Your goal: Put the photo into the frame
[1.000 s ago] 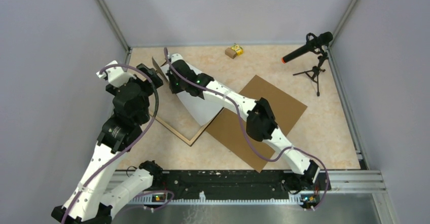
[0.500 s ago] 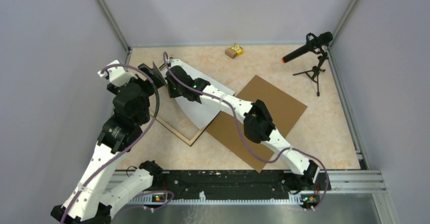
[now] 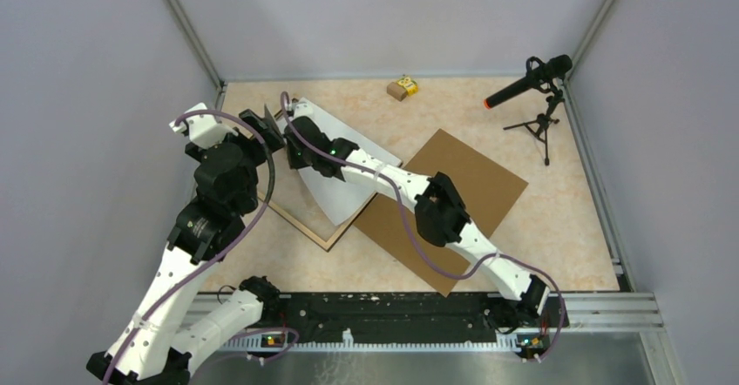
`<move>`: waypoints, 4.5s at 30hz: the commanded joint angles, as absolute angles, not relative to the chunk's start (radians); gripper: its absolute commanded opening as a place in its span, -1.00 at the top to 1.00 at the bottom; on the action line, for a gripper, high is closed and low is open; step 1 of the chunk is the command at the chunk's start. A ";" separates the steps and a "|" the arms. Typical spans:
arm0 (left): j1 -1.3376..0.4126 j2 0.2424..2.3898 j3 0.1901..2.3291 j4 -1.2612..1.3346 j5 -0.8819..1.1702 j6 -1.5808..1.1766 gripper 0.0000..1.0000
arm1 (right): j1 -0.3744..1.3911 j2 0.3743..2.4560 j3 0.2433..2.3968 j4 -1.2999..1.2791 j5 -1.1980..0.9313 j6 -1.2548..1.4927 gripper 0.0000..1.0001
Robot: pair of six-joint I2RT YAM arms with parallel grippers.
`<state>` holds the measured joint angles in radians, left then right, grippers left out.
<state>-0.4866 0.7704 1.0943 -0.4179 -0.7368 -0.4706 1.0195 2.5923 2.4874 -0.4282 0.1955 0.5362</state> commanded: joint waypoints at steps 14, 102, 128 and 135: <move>-0.491 0.777 1.100 -0.372 -0.727 -0.456 -0.97 | 1.042 2.633 2.553 -0.317 0.174 0.556 1.00; -0.310 1.298 1.107 -0.215 0.262 -0.349 -0.97 | 0.637 1.310 0.973 -0.329 0.070 0.475 -0.98; -0.618 1.946 1.332 -0.527 0.602 -0.364 -0.96 | 0.514 0.797 0.455 -0.690 0.339 1.067 -0.97; -0.615 1.978 1.321 -0.526 0.595 -0.405 -0.96 | 0.500 0.728 0.390 -0.546 0.272 0.980 -0.97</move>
